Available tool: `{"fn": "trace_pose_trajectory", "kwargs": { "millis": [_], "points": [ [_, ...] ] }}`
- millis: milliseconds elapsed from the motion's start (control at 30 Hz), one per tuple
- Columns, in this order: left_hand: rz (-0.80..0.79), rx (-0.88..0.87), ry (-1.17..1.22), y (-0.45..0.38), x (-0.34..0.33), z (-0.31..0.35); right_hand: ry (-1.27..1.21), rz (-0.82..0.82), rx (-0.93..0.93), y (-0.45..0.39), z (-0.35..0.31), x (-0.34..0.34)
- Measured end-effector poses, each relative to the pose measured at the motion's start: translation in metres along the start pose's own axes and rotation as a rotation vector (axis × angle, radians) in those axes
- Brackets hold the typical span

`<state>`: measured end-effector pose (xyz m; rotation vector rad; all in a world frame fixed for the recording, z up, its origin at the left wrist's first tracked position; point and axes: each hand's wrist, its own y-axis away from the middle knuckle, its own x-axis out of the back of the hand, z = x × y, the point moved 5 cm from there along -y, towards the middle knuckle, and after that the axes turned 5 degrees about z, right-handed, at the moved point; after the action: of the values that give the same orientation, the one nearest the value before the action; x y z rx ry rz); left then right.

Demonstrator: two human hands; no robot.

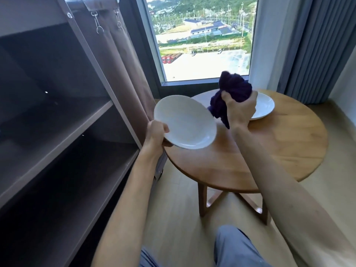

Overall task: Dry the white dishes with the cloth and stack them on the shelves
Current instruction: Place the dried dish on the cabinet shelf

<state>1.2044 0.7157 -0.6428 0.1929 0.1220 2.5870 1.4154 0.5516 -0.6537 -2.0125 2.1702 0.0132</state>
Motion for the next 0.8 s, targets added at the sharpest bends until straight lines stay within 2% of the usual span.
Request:
{"fn": "trace_pose_trajectory", "kwargs": {
  "millis": [133,233,300,367,400,467,500,533,600,733,800],
  "points": [
    [0.117,0.025,0.232,0.003,0.011,-0.007,0.415,-0.264,-0.062,0.004,0.026,0.011],
    [0.137,0.018,0.357,0.011,0.013,-0.001,0.742,-0.484,-0.067,0.017,0.037,0.008],
    [0.146,0.013,0.391,0.015,0.017,0.004,0.923,-0.425,0.073,0.023,0.025,0.001],
    [0.149,-0.003,0.410,0.017,0.021,0.008,0.731,-0.312,0.204,0.036,0.002,-0.010],
    [0.148,-0.009,0.428,0.019,0.022,0.009,0.484,-0.305,0.159,0.044,-0.007,-0.016],
    [0.140,-0.023,0.464,0.022,0.026,0.013,-0.027,-0.443,-0.131,0.068,-0.018,-0.034],
    [0.132,-0.037,0.466,0.024,0.028,0.015,-0.194,-0.530,-0.271,0.082,-0.022,-0.046],
    [0.123,-0.052,0.456,0.027,0.030,0.018,-0.261,-0.587,-0.323,0.093,-0.027,-0.055],
    [0.158,-0.103,0.427,0.031,0.038,0.023,-0.271,-0.579,-0.289,0.105,-0.034,-0.068],
    [0.547,-0.302,0.219,0.042,0.079,0.041,-0.343,-0.512,-0.394,0.119,-0.033,-0.098],
    [0.625,-0.375,0.214,0.049,0.098,0.049,-0.343,-0.593,-0.444,0.139,-0.042,-0.124]
  ]
}}
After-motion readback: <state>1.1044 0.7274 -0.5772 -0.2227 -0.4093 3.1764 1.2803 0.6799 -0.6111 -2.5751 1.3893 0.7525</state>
